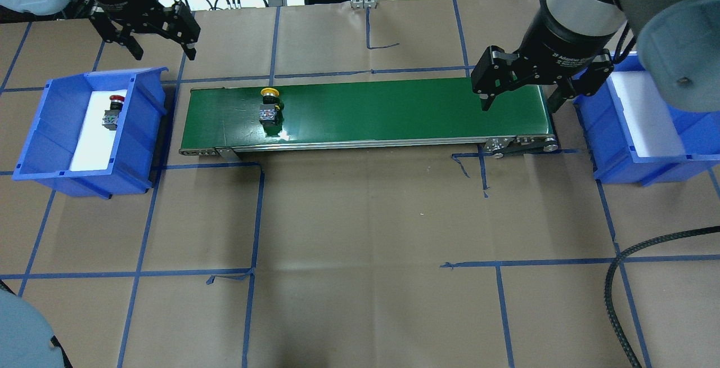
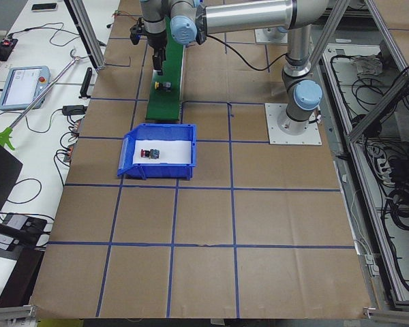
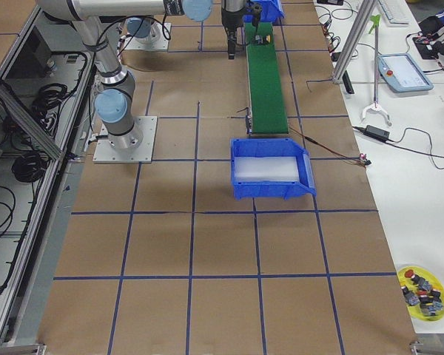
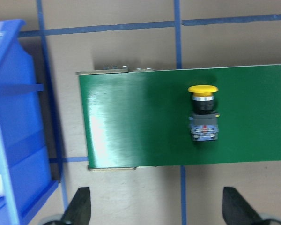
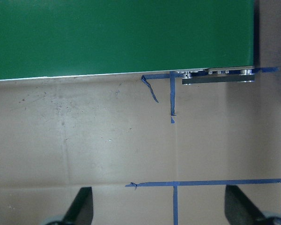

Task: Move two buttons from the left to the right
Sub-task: 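Move the left gripper back into the bin over the red button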

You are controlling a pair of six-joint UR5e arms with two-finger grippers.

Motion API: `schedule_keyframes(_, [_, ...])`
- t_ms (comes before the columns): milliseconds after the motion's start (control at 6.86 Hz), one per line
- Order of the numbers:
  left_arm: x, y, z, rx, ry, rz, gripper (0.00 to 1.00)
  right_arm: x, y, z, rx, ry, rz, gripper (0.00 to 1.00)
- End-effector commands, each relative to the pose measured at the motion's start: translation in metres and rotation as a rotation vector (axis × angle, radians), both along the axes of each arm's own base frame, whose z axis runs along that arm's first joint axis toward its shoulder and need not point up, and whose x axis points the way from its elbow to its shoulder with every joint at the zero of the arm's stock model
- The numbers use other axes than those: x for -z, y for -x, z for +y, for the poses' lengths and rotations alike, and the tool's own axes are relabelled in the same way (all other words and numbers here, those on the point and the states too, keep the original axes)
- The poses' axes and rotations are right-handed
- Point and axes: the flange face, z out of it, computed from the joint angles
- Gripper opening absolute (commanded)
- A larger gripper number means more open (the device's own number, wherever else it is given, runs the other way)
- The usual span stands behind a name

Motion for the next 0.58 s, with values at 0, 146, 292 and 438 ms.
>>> schedule_keyframes(0, [0.008, -0.096, 0.002, 0.025, -0.017, 0.005, 1.0, 0.0, 0.0, 0.0, 0.0, 0.0, -0.002, 1.0])
schedule_keyframes(146, [0.015, -0.145, 0.007, 0.063, -0.027, 0.012, 1.0, 0.0, 0.0, 0.0, 0.001, 0.001, -0.002, 1.0])
schedule_keyframes(292, [0.027, -0.203, 0.016, 0.041, -0.042, 0.026, 1.0, 0.0, 0.0, 0.0, 0.0, 0.0, 0.0, 1.0])
schedule_keyframes(438, [0.046, -0.242, 0.014, 0.008, -0.036, 0.03, 0.99, 0.001, 0.0, 0.0, 0.0, -0.003, 0.0, 1.0])
